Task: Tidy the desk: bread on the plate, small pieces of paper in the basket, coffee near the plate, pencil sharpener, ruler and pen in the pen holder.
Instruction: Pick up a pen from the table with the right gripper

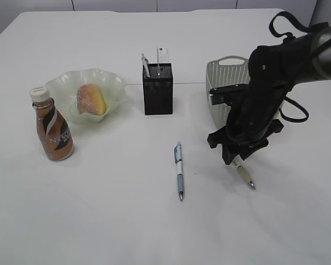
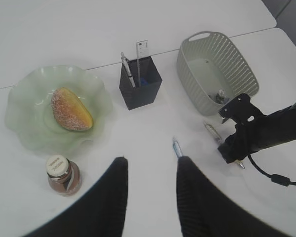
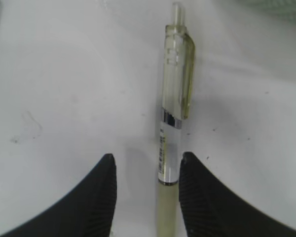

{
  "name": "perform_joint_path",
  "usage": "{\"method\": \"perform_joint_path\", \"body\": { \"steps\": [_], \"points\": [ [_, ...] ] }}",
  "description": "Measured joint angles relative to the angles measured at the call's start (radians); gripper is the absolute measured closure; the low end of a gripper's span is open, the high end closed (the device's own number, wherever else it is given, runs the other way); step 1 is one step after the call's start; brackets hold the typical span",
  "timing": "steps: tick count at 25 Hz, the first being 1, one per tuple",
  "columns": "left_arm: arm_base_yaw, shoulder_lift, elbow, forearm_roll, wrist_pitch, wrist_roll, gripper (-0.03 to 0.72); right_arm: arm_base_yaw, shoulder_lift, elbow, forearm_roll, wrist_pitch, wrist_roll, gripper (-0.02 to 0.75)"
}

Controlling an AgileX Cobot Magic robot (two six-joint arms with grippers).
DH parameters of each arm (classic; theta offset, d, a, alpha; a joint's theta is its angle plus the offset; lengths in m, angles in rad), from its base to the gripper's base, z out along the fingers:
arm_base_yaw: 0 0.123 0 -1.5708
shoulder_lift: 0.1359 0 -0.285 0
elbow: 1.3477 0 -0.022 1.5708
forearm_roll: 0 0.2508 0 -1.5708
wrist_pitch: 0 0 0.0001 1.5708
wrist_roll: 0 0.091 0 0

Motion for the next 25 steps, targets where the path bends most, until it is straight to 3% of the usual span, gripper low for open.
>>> {"method": "perform_joint_path", "body": {
  "steps": [25],
  "points": [
    [0.0, 0.0, 0.0, 0.0, 0.0, 0.0, 0.444, 0.0, 0.028, -0.002, -0.044, -0.106, 0.0, 0.394]
  ]
}}
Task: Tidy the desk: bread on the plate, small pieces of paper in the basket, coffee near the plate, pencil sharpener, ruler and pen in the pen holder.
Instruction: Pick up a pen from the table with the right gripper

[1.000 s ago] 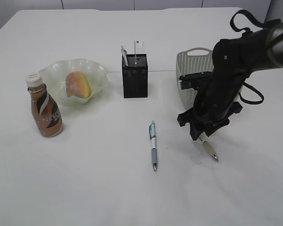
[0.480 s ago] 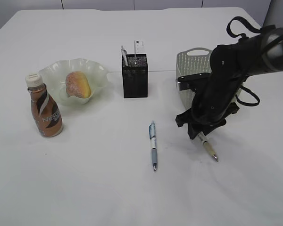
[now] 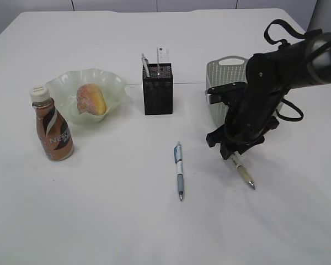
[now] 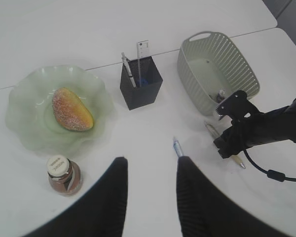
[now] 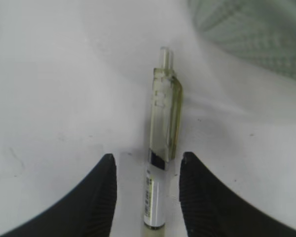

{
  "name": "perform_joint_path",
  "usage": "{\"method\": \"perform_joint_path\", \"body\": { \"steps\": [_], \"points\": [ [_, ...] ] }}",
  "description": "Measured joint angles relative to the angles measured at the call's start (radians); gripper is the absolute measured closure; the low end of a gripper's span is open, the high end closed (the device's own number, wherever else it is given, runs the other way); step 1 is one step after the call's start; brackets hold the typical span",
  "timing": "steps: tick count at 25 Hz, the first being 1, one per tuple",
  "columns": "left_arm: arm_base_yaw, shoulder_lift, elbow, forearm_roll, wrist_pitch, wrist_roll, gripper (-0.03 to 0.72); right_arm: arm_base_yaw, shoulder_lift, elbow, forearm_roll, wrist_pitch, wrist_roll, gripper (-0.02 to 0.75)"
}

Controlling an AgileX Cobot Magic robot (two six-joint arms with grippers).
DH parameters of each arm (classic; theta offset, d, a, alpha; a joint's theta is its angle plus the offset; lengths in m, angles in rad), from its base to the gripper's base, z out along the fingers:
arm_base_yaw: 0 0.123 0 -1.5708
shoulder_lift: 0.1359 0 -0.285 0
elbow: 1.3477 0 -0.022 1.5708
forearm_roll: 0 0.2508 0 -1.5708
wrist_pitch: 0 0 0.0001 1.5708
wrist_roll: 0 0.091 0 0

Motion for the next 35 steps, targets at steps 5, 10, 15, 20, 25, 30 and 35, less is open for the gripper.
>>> {"method": "perform_joint_path", "body": {
  "steps": [5, 10, 15, 20, 25, 30, 35],
  "points": [
    [0.0, 0.0, 0.0, 0.002, 0.0, 0.0, 0.444, 0.0, 0.0, 0.0, -0.002, 0.0, 0.0, 0.395],
    [0.0, 0.0, 0.0, 0.002, 0.0, 0.0, 0.444, 0.0, 0.0, 0.0, -0.002, -0.022, 0.002, 0.395],
    [0.0, 0.0, 0.0, 0.002, 0.0, 0.0, 0.444, 0.0, -0.002, 0.005, 0.006, -0.074, 0.002, 0.395],
    [0.0, 0.0, 0.0, 0.002, 0.0, 0.0, 0.444, 0.0, -0.085, 0.101, 0.011, -0.232, 0.002, 0.395],
    [0.0, 0.002, 0.0, -0.002, 0.0, 0.0, 0.444, 0.0, -0.16, 0.195, 0.011, -0.357, 0.002, 0.395],
    [0.0, 0.004, 0.0, -0.026, 0.0, 0.0, 0.445, 0.0, -0.162, 0.245, 0.011, -0.379, 0.002, 0.395],
    [0.0, 0.004, 0.0, -0.035, 0.0, 0.0, 0.445, 0.0, -0.162, 0.248, 0.011, -0.392, 0.002, 0.395]
  ]
}}
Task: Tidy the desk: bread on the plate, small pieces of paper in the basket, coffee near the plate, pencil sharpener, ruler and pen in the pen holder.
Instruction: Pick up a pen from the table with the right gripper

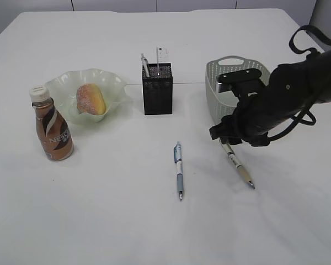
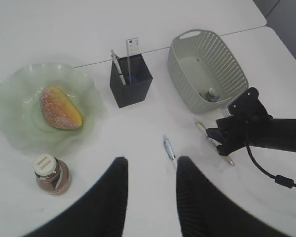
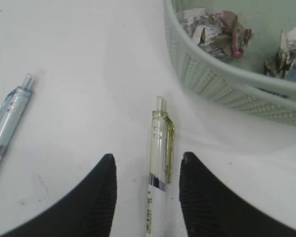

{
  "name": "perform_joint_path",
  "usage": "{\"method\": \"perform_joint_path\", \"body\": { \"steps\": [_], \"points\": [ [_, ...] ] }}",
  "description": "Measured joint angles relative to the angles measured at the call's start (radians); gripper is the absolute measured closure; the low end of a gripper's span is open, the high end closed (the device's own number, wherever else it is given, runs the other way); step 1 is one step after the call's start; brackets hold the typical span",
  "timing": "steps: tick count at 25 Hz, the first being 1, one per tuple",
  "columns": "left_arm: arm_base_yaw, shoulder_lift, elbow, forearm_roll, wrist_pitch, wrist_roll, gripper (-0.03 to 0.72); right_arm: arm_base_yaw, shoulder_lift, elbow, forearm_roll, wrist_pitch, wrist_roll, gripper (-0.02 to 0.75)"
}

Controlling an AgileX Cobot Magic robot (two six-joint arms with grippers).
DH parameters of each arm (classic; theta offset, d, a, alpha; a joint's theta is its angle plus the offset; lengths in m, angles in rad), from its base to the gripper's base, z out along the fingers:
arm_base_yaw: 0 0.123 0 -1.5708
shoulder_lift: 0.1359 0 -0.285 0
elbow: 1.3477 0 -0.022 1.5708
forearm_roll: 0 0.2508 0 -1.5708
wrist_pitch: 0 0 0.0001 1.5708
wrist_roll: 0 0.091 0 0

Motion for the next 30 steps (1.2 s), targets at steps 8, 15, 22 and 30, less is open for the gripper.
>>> {"method": "perform_joint_path", "body": {
  "steps": [8, 15, 22, 30],
  "points": [
    [0.0, 0.0, 0.0, -0.004, 0.0, 0.0, 0.445, 0.0, 0.0, 0.022, 0.0, -0.005, 0.0, 0.395],
    [0.0, 0.0, 0.0, -0.006, 0.0, 0.0, 0.445, 0.0, 0.009, 0.024, 0.0, -0.006, 0.0, 0.395],
    [0.0, 0.0, 0.0, -0.008, 0.0, 0.0, 0.445, 0.0, 0.024, 0.024, 0.0, 0.001, 0.0, 0.395],
    [0.0, 0.0, 0.0, -0.008, 0.0, 0.0, 0.445, 0.0, 0.055, 0.024, -0.002, 0.036, 0.0, 0.394]
  ]
}}
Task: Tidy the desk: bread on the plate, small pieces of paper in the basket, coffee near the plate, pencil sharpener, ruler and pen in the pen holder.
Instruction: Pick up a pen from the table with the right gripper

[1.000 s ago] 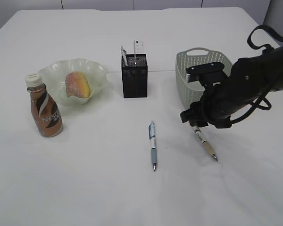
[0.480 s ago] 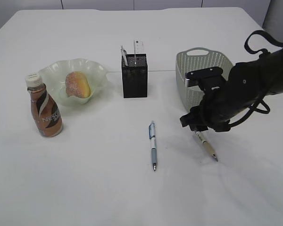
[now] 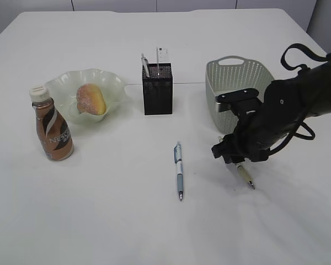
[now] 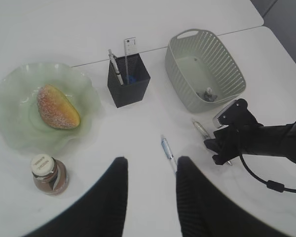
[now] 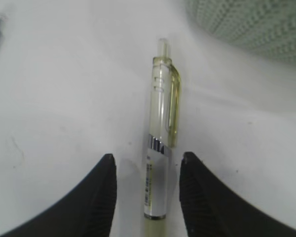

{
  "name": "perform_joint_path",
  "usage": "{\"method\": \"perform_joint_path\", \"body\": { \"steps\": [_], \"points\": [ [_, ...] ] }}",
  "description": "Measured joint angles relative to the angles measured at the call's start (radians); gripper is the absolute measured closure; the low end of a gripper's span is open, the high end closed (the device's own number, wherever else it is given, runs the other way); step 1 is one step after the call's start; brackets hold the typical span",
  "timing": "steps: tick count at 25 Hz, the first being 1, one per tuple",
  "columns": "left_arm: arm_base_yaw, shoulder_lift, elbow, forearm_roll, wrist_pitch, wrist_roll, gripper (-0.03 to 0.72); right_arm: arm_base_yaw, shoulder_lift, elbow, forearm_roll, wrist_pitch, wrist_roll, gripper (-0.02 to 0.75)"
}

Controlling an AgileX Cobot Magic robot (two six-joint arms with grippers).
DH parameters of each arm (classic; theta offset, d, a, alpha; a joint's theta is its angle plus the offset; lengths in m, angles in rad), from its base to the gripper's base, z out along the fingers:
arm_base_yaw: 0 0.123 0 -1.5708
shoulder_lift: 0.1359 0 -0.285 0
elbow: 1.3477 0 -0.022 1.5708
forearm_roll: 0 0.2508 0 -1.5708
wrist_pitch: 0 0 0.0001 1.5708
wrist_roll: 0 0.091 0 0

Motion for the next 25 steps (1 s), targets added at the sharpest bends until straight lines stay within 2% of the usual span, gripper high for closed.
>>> {"method": "perform_joint_path", "body": {
  "steps": [25],
  "points": [
    [0.0, 0.0, 0.0, 0.0, 0.0, 0.0, 0.445, 0.0, 0.0, 0.0, -0.012, 0.04, 0.0, 0.395]
  ]
}}
